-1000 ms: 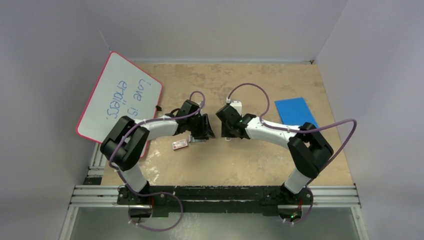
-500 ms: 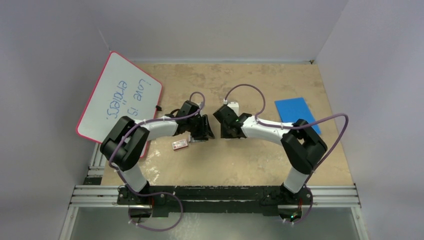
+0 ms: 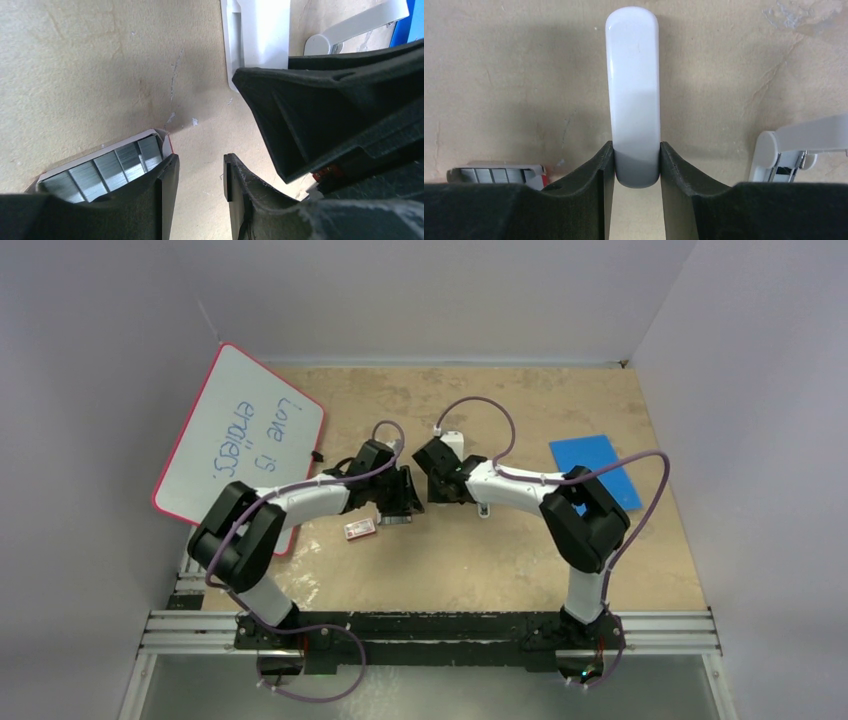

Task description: Load the staples into the stapler

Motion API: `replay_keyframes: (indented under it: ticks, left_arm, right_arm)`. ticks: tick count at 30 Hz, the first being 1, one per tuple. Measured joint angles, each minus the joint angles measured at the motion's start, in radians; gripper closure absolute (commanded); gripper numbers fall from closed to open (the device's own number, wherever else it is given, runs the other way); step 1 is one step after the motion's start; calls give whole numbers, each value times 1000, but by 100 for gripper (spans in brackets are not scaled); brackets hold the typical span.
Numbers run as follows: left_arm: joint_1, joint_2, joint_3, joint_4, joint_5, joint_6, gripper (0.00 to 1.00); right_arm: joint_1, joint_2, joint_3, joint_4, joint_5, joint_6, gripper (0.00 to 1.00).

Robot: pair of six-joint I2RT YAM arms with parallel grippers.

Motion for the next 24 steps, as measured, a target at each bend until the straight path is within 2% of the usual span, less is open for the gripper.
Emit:
replay_keyframes:
  ticks: [5, 24]
  left_arm:
    - [0, -38, 0, -24, -44, 0, 62]
    - [0, -113, -32, -45, -142, 0, 62]
  right_arm:
    - [0, 25, 34, 1, 8, 0, 64]
    - [-9, 27, 105, -16, 44, 0, 39]
